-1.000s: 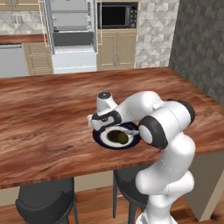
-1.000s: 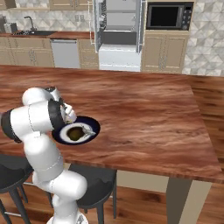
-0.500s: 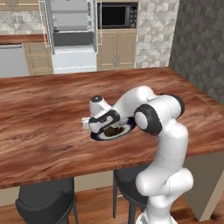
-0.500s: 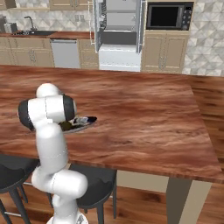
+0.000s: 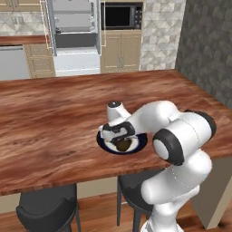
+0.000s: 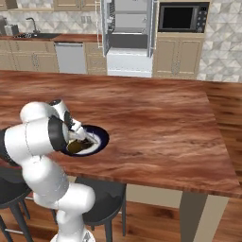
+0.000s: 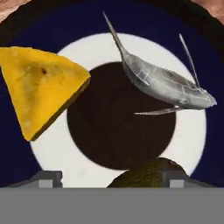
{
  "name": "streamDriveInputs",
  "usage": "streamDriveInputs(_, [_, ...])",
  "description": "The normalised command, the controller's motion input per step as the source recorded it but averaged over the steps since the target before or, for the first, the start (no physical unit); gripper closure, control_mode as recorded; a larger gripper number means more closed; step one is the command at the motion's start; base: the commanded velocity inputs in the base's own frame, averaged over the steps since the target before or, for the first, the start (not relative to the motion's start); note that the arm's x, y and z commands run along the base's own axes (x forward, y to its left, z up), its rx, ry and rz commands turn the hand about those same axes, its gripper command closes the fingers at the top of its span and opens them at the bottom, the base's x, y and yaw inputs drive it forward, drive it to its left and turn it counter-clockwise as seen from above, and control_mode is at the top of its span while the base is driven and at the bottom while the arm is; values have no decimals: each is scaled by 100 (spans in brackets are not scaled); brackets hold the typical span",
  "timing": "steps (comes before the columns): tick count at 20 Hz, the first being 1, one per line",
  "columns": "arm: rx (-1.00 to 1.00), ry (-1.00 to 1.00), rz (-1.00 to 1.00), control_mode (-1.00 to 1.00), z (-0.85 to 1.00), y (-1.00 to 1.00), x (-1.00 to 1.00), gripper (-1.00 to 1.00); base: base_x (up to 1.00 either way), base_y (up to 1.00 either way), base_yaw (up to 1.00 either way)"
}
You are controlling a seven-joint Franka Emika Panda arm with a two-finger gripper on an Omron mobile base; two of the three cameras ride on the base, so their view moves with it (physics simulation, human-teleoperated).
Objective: Take the cheese, fish, and avocado from the fridge and place them on the plate on the dining counter to create an appetizer plate.
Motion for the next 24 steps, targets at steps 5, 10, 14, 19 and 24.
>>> streamDriveInputs(5, [1, -1, -1, -100, 84, -73, -44, -100, 0, 0, 0])
streamDriveInputs(10, [0, -1, 1, -100, 100, -2, -15, -100, 0, 0, 0])
streamDriveInputs(14, [-1, -5, 0, -100, 100, 0, -93, -100, 0, 0, 0])
streamDriveInputs(19, [-1, -20, 0, -100, 87, 0, -100, -100, 0, 0, 0])
streamDriveInputs(24, [-1, -33, 0, -100, 51, -1, -100, -100, 0, 0, 0])
